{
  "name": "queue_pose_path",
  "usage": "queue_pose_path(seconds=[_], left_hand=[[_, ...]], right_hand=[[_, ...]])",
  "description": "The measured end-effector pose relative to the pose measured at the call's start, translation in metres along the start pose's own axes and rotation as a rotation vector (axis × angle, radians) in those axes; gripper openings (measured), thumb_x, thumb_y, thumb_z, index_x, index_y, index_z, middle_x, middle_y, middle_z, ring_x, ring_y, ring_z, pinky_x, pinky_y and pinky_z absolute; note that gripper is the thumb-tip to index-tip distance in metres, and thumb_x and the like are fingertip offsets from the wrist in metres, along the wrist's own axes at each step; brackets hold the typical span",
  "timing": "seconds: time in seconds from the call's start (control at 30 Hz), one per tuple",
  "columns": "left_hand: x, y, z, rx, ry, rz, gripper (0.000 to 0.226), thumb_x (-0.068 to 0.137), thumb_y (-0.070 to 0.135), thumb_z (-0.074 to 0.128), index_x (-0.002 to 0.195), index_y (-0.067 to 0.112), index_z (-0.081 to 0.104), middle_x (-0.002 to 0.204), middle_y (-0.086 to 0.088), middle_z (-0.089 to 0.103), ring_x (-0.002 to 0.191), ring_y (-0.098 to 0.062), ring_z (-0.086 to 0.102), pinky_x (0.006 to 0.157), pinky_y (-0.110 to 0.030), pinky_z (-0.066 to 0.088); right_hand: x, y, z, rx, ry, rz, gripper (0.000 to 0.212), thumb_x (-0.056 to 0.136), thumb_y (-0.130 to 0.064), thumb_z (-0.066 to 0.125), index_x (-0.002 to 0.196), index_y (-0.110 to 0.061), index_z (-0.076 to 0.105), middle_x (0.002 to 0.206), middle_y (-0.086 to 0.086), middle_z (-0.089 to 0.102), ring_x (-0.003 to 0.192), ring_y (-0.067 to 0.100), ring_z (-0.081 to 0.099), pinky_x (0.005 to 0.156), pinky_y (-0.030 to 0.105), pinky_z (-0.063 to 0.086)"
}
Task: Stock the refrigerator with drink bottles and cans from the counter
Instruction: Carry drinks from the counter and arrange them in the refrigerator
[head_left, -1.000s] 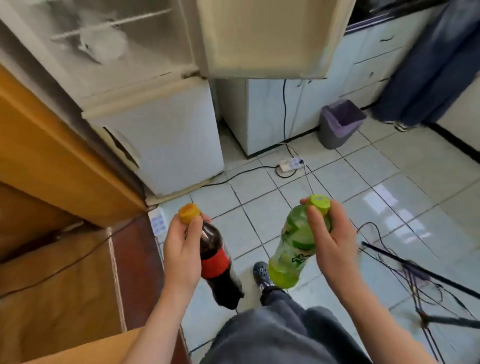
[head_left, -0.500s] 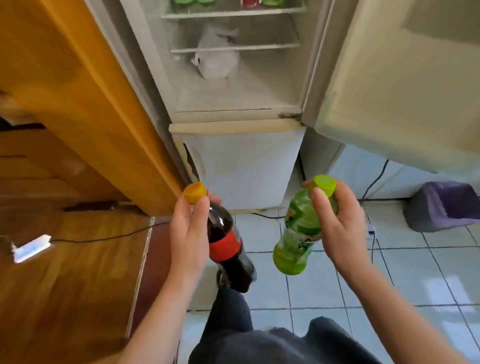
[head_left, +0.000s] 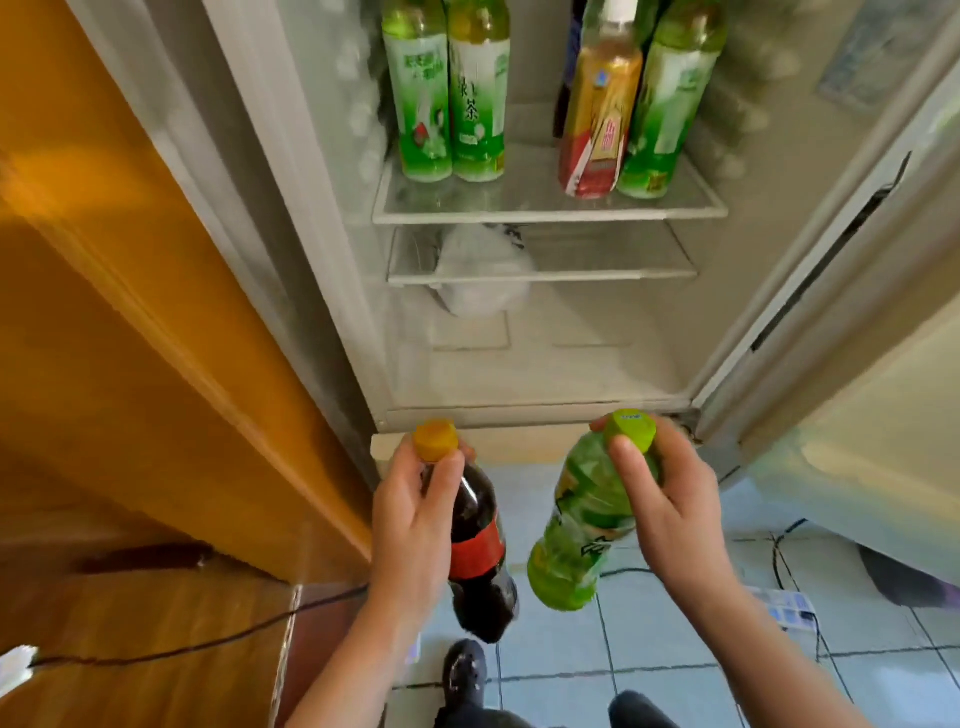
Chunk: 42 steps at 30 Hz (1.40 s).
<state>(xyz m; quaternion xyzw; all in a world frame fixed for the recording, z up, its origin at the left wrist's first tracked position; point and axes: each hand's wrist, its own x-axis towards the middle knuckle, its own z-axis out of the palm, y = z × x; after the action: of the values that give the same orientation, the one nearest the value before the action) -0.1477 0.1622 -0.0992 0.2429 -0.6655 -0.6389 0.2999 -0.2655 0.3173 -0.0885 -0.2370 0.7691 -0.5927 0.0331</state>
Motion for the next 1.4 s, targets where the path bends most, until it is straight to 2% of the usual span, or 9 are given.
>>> queue_pose_path(seconds=[0.13,0.23,0.37,0.57,0.7,0.9,1.03,1.2,1.4], left_hand=[[0.08,0.023,-0.004,0.051,-0.071,0.125,0.02,0.081,0.053,0.05,0.089,0.04,0.063,0.088,0.009,0.067,0.086,-0.012,0.064,0.081,-0.03,0.049],[0.131,0.045,0.001,0.056,-0.101,0.228,0.03,0.084,0.059,0.052,0.09,0.032,0.063,0.089,0.007,0.067,0.086,-0.012,0.063,0.081,-0.026,0.049],[0.191,0.08,0.011,0.014,-0.074,0.301,0.023,0.085,0.046,0.051,0.088,0.025,0.062,0.088,0.004,0.066,0.085,-0.018,0.063,0.082,-0.04,0.051],[0.26,0.134,0.027,0.031,0.059,0.465,0.025,0.083,0.042,0.051,0.084,0.019,0.061,0.082,0.006,0.066,0.077,-0.007,0.062,0.071,-0.014,0.048],[0.296,0.15,0.036,0.001,0.113,0.571,0.024,0.087,0.04,0.053,0.085,0.017,0.061,0.079,-0.001,0.064,0.076,-0.016,0.061,0.073,-0.022,0.049],[0.333,0.155,0.049,0.123,0.258,0.704,0.036,0.09,0.038,0.049,0.08,0.005,0.058,0.071,-0.007,0.057,0.067,-0.016,0.056,0.065,-0.018,0.043],[0.346,0.152,0.055,0.141,0.284,0.672,0.023,0.085,0.045,0.05,0.08,0.024,0.058,0.077,-0.002,0.062,0.071,-0.008,0.057,0.068,-0.012,0.043],[0.362,0.152,0.058,0.152,0.308,0.653,0.029,0.081,0.05,0.049,0.077,0.023,0.057,0.076,0.001,0.064,0.07,-0.005,0.057,0.068,-0.008,0.041],[0.369,0.139,0.061,0.228,0.321,0.739,0.032,0.089,0.039,0.048,0.097,0.01,0.06,0.085,-0.001,0.059,0.08,-0.01,0.054,0.075,-0.02,0.042]], right_hand=[[0.065,-0.022,0.026,0.038,0.035,-0.086,0.036,0.085,-0.047,0.048,0.099,-0.02,0.066,0.091,-0.013,0.066,0.082,0.003,0.062,0.069,0.01,0.045],[0.111,-0.04,0.036,0.064,0.056,-0.164,0.032,0.086,-0.043,0.048,0.098,-0.019,0.065,0.091,-0.013,0.065,0.081,0.002,0.061,0.07,0.008,0.044],[0.172,-0.065,0.043,0.129,0.093,-0.262,0.03,0.086,-0.041,0.048,0.097,-0.018,0.065,0.088,-0.013,0.064,0.08,0.001,0.059,0.071,0.012,0.044],[0.255,-0.104,0.054,0.231,0.111,-0.456,0.033,0.089,-0.036,0.048,0.094,-0.008,0.064,0.086,-0.004,0.062,0.083,0.014,0.058,0.075,0.024,0.046],[0.299,-0.121,0.067,0.251,0.151,-0.548,0.028,0.09,-0.034,0.05,0.094,-0.009,0.064,0.087,-0.02,0.062,0.082,-0.006,0.056,0.073,0.007,0.04],[0.34,-0.128,0.092,0.211,0.187,-0.547,0.01,0.089,-0.042,0.05,0.09,-0.032,0.054,0.079,-0.018,0.057,0.077,-0.006,0.055,0.069,0.008,0.039],[0.355,-0.122,0.103,0.154,0.186,-0.503,0.019,0.09,-0.048,0.048,0.092,-0.03,0.054,0.084,-0.009,0.06,0.078,0.0,0.056,0.07,0.019,0.044],[0.368,-0.118,0.113,0.1,0.129,-0.487,0.019,0.091,-0.043,0.05,0.095,-0.025,0.056,0.086,-0.005,0.062,0.081,0.006,0.059,0.073,0.029,0.049],[0.379,-0.11,0.113,0.044,0.114,-0.449,0.035,0.091,-0.046,0.046,0.106,-0.016,0.058,0.101,-0.002,0.058,0.094,0.005,0.053,0.079,0.009,0.038]])
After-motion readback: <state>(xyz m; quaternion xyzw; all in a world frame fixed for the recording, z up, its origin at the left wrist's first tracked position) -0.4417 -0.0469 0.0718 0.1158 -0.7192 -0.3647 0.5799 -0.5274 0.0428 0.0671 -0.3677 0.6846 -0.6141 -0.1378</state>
